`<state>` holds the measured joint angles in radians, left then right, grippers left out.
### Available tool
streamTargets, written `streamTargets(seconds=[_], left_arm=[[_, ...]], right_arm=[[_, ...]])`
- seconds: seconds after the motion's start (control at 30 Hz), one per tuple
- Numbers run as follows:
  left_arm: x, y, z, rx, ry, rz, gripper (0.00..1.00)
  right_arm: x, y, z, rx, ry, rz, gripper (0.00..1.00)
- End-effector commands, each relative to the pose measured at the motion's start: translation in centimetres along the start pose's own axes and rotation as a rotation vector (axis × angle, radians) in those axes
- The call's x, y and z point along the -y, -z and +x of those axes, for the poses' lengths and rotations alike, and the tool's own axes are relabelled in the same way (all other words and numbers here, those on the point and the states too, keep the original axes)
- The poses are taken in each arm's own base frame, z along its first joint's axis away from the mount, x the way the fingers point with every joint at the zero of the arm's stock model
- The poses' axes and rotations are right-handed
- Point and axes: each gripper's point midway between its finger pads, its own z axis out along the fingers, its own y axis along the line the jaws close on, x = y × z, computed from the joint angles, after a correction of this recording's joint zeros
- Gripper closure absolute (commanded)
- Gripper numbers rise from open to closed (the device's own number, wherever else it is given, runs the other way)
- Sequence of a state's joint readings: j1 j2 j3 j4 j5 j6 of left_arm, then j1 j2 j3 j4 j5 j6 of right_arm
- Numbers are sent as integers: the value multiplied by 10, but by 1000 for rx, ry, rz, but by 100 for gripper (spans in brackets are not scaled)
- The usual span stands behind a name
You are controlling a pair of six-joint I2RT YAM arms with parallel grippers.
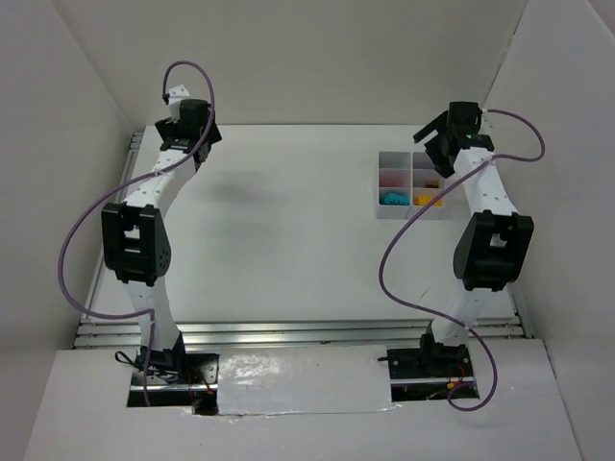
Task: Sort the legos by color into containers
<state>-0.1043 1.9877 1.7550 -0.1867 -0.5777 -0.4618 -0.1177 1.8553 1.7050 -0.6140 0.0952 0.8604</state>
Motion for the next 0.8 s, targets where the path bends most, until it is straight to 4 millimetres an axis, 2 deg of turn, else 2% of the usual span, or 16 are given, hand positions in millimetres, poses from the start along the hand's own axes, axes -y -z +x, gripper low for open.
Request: streamTargets(seconds=[0.0,0.03,0.07,0.1,0.23,0.27,0.33,0.47,0.53,0.57,0.6,0.73,0.77], left_arm=[[-8,25,-32,64,-16,60,0],[-15,29,-31,63,-24,67,1],[-16,32,-33,66,-32,89,0],[-16,39,-40,77,-46,122,0],[-29,52,-35,58,-103,126,0],[-32,55,-33,49,-111,123,0],[-39,63,-24,18,-141,125,1],[-50,78,-4,-86,-179,116,1],[-53,87,9,-150,-212,125,1],[-57,89,13,-170,-226,120,1],[-62,94,18,-185,-239,109,0],[-69,108,21,-193,-250,120,1],[-69,114,16,-179,-246,131,0]], right_arm=[[-28,36,-36,176,273,-150,0],[-34,44,-42,206,346,-185,0],[-38,47,-41,207,385,-209,0],[-45,59,-44,225,413,-243,0],[-54,86,-54,295,506,-277,0],[-52,88,-50,294,520,-282,0],[-55,104,-54,325,548,-314,0],[-47,114,-36,295,564,-342,0],[-53,131,-27,291,561,-404,0],[-47,131,-19,276,561,-401,0],[-47,140,-15,278,557,-410,0],[-32,146,0,245,574,-382,0],[-30,149,2,242,575,-383,0]])
